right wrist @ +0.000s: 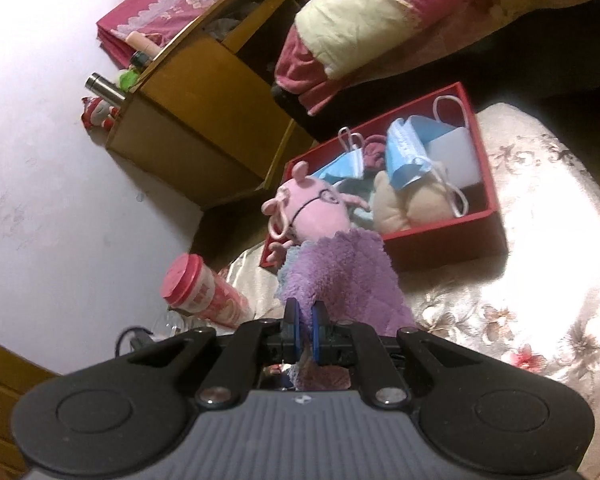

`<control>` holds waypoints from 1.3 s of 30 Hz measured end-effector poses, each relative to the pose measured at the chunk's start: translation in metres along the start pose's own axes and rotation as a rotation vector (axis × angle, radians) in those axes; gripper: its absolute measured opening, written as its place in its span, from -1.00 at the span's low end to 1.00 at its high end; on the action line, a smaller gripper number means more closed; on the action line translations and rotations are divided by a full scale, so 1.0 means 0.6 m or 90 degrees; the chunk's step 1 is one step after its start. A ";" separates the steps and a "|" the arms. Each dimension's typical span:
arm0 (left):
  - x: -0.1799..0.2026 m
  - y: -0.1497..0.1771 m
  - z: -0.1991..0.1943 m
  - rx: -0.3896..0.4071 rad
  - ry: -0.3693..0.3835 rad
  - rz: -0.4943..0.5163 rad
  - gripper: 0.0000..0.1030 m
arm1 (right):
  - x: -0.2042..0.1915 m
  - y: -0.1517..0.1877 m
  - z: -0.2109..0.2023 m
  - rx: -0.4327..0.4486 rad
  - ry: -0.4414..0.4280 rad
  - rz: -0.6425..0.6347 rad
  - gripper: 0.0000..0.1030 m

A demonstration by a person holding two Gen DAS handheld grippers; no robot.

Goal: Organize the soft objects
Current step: 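Grasp the purple cloth with the right tool while the left tool holds the sock, then carry the sock and purple cloth over the red box and open both tools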

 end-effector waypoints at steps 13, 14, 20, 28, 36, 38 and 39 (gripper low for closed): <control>-0.017 -0.057 -0.107 0.107 0.098 -0.065 -0.87 | -0.013 -0.028 -0.038 0.068 -0.011 -0.002 -1.00; -0.019 -0.063 -0.119 0.121 0.107 -0.069 -0.87 | -0.017 -0.031 -0.043 0.077 -0.013 -0.007 -1.00; -0.022 -0.110 -0.188 0.200 0.121 -0.071 -0.87 | -0.055 -0.049 -0.065 0.118 -0.041 -0.032 -1.00; -0.019 -0.179 -0.241 0.261 0.060 -0.037 -0.87 | -0.108 -0.079 -0.072 0.157 -0.049 -0.088 -1.00; -0.022 -0.249 -0.251 0.286 0.003 -0.014 -0.87 | -0.136 -0.114 -0.064 0.189 -0.029 -0.127 -1.00; -0.022 -0.266 -0.248 0.286 -0.012 -0.006 -0.87 | -0.142 -0.126 -0.061 0.196 -0.026 -0.136 -1.00; -0.022 -0.274 -0.244 0.284 -0.019 -0.002 -0.87 | -0.146 -0.135 -0.057 0.198 -0.022 -0.139 -1.00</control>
Point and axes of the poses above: each gripper's, at about its wrist camera, not at the fingertips, and z roughly the way its jaws point, x to its right, y to its underside, the point moved 5 cm from there along z, roughly the way its jaws point, and after that the axes turned 8 degrees about z, right-handed, at the moved point
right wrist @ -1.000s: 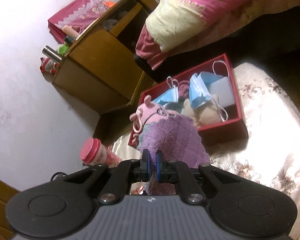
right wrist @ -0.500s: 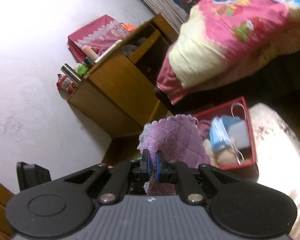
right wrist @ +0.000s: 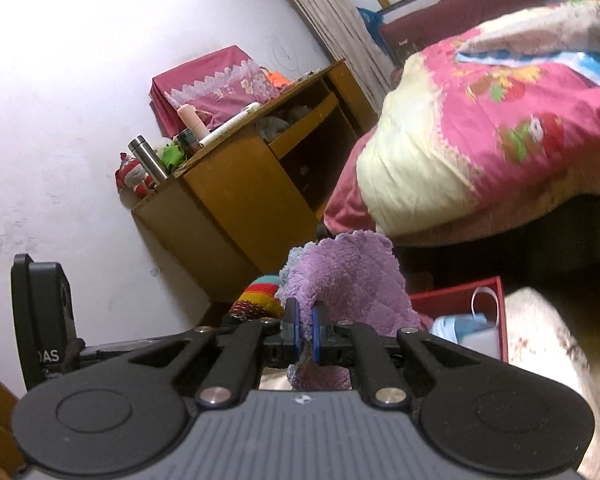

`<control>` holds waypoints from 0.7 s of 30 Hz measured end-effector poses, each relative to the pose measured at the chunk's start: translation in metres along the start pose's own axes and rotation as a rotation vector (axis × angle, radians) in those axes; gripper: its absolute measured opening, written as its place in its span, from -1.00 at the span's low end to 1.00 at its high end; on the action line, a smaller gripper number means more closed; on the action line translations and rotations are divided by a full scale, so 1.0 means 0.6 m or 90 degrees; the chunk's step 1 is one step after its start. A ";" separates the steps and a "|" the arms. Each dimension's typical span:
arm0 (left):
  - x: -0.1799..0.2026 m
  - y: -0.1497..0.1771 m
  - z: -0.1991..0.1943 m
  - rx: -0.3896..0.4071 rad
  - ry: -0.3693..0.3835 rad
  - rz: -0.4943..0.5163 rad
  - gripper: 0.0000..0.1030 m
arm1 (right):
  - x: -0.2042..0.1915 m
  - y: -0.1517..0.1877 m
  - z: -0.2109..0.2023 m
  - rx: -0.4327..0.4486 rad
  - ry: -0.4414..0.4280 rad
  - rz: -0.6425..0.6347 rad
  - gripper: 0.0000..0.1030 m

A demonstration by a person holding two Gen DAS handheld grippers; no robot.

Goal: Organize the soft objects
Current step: 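Carry the sock and purple cloth over the red box and open both tools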

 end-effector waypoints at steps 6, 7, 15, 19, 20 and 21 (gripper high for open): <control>-0.011 -0.023 0.065 -0.027 -0.035 0.014 -0.87 | 0.004 -0.022 0.067 -0.023 0.047 -0.027 -1.00; -0.013 -0.024 0.082 -0.037 -0.040 0.020 -0.87 | 0.009 -0.023 0.078 -0.028 0.054 -0.027 -1.00; -0.042 0.001 0.181 -0.095 -0.064 0.019 -0.85 | 0.064 -0.012 0.186 -0.089 0.102 -0.008 -1.00; -0.056 0.016 0.212 -0.117 -0.072 0.013 -0.84 | 0.093 -0.002 0.227 -0.111 0.131 -0.003 -1.00; -0.060 0.019 0.217 -0.121 -0.074 0.011 -0.82 | 0.098 0.000 0.235 -0.114 0.137 -0.002 -1.00; -0.061 0.021 0.222 -0.124 -0.073 0.010 -0.80 | 0.104 0.002 0.243 -0.117 0.143 0.000 -1.00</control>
Point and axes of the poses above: each gripper's, at about its wrist camera, not at the fingertips, and z roughly the way its jaws point, x to its right, y to its underside, the point moved 5 cm from there along z, roughly the way its jaws point, and after that the axes turned 8 degrees about z, right-handed, at the moved point
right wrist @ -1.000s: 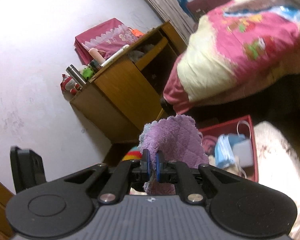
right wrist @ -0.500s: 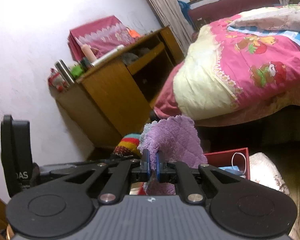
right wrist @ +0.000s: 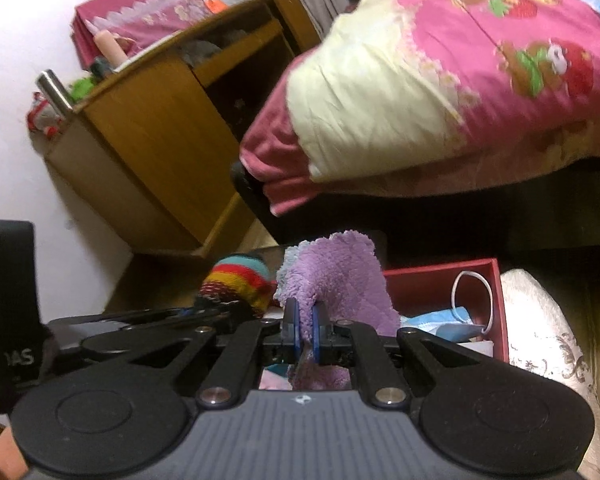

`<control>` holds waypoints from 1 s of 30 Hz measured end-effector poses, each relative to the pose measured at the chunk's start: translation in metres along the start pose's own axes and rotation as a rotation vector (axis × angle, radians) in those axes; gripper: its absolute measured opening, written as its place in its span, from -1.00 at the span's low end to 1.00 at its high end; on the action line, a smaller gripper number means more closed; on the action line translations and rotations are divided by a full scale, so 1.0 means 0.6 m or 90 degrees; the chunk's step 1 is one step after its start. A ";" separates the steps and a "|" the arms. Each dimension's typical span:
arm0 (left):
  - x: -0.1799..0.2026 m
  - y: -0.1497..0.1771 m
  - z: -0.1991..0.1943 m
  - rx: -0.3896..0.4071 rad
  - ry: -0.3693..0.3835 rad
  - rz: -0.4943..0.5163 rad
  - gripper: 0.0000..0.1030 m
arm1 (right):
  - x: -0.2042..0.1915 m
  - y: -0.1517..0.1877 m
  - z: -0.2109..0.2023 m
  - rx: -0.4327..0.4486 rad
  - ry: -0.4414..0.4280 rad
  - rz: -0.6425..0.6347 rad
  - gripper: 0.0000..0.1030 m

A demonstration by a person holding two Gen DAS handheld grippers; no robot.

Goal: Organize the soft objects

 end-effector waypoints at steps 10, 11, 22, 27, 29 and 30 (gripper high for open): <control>-0.007 0.002 0.005 0.010 -0.014 -0.004 0.41 | 0.025 0.012 0.025 -0.021 0.028 0.022 -0.82; -0.009 0.004 0.002 0.009 -0.008 -0.008 0.41 | 0.026 0.013 0.022 -0.020 0.026 0.024 -0.80; -0.024 0.033 -0.089 0.031 0.000 -0.039 0.46 | 0.020 0.040 -0.071 0.024 0.021 0.026 -0.80; -0.019 0.084 -0.145 0.043 0.018 -0.054 0.49 | 0.022 0.074 -0.133 0.050 0.022 0.031 -0.79; -0.015 0.111 -0.163 0.042 0.032 -0.062 0.49 | 0.025 0.097 -0.157 0.053 0.014 0.038 -0.77; -0.012 0.127 -0.173 0.041 0.032 -0.065 0.49 | 0.025 0.107 -0.165 0.050 0.014 0.039 -0.73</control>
Point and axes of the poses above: each gripper's, at about its wrist camera, not at the fingertips, and z roughly the way its jaws point, x to its right, y to its underside, the point moved 5 cm from there along z, roughly the way its jaws point, and after that the axes turned 8 degrees about z, right-handed, at the moved point
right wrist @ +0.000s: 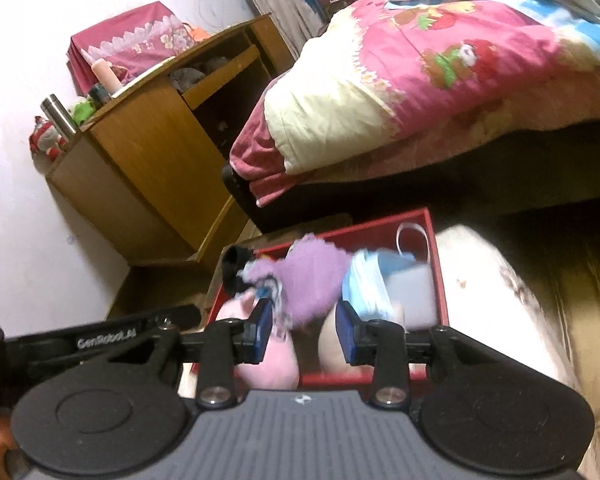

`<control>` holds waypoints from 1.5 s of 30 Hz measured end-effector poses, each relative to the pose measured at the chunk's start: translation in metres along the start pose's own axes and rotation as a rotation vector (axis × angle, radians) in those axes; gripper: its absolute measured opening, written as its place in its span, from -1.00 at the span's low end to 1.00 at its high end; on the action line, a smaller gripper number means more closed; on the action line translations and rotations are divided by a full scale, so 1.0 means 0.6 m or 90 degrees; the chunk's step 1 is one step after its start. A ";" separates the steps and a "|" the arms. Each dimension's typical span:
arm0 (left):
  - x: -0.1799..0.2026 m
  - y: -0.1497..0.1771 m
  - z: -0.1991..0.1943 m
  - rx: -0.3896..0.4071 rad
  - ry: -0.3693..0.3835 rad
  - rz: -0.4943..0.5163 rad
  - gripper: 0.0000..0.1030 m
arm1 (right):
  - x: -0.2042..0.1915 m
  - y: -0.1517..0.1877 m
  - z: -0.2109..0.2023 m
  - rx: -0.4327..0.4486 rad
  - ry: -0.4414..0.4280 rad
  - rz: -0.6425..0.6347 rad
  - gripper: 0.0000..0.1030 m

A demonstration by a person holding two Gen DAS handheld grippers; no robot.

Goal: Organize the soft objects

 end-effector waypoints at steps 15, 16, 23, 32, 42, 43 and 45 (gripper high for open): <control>0.024 0.166 -0.130 0.044 -0.002 0.015 0.62 | 0.001 0.151 -0.107 -0.001 0.005 0.007 -0.67; 0.023 0.172 -0.137 0.050 -0.005 0.013 0.63 | -0.003 0.157 -0.113 0.001 0.003 0.003 -0.67; 0.020 0.219 -0.164 0.049 -0.017 0.010 0.66 | -0.017 0.203 -0.160 0.018 -0.011 0.000 -0.65; 0.014 0.254 -0.192 0.060 -0.046 0.008 0.67 | -0.035 0.237 -0.188 0.023 -0.023 -0.018 -0.64; 0.002 0.259 -0.194 0.065 -0.069 0.003 0.67 | -0.056 0.256 -0.186 0.037 -0.021 -0.059 -0.54; 0.001 0.259 -0.193 0.065 -0.071 0.003 0.67 | -0.058 0.258 -0.185 0.036 -0.020 -0.064 -0.54; 0.000 0.258 -0.189 0.063 -0.072 0.003 0.67 | -0.062 0.261 -0.182 0.039 -0.017 -0.079 -0.54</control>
Point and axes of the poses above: each gripper's, at about its wrist camera, not at the fingertips, and z roughly the way its jaws point, x to its right, y to its underside, the point moved 5 cm from there along z, roughly the way its jaws point, and after that the axes turned 8 degrees about z, right-handed, at the moved point
